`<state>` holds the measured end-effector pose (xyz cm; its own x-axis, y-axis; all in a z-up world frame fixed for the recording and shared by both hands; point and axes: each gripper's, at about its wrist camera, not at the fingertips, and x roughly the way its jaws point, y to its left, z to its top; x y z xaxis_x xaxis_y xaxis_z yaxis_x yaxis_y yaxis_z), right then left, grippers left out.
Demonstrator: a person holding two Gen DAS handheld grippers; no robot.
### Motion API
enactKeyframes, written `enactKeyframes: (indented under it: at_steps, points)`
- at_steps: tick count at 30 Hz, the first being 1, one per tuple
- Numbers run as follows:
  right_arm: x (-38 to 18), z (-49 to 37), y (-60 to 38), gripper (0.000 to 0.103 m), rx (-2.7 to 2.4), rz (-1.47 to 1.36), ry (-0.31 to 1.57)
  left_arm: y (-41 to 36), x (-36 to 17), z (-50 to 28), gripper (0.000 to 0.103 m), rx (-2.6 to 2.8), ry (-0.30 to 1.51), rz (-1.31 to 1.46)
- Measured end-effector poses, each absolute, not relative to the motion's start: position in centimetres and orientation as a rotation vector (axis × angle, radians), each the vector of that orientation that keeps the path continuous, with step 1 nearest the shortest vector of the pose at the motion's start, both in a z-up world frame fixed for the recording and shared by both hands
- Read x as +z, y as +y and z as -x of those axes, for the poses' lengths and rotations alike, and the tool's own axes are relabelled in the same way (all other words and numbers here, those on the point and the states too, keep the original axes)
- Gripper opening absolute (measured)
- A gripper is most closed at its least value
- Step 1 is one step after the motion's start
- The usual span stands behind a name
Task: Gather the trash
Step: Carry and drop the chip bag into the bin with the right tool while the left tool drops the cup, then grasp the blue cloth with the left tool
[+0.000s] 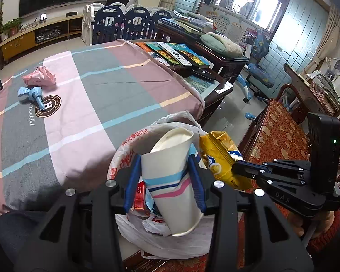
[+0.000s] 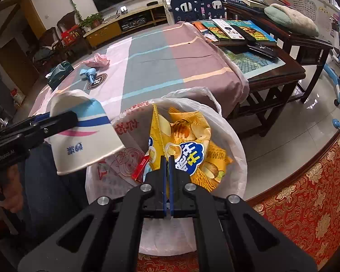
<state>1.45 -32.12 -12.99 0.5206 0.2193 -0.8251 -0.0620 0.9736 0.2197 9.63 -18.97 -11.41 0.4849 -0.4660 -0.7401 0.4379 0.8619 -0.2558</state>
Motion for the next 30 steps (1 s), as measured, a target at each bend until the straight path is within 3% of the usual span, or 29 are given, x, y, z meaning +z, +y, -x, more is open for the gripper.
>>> enactKeyframes:
  at_steps: [2,4,6,9,11,16,30]
  points:
    - [-13.1,-1.4,-32.3,0.007,0.169,-0.193,1.012,-18.8,-11.5,-9.6,0.043,-0.547,0.915,0.032]
    - [-13.0,-1.3,-32.9,0.031,0.163,-0.237,1.003,-18.7,-11.6,-9.6,0.044,-0.547,0.917,0.032]
    - [-12.4,-1.2,-33.7,0.045,0.132,-0.278,0.978,-18.8,-11.7,-9.6,0.045,-0.552,0.923,0.023]
    - [-11.4,-1.3,-34.5,0.045,0.11,-0.301,0.946,-19.1,-12.0,-9.5,0.048,-0.575,0.936,0.014]
    - [-11.0,-1.3,-34.7,0.045,0.097,-0.296,0.93,-19.3,-12.0,-9.5,0.064,-0.589,0.939,0.015]
    - [-10.6,-1.5,-34.7,0.047,0.089,-0.286,0.918,-18.5,-11.6,-9.9,0.08,-0.57,0.927,0.034]
    - [-13.5,-4.4,-32.2,0.047,0.102,-0.251,1.006,-2.9,-15.0,-24.8,0.079,0.027,0.971,0.204]
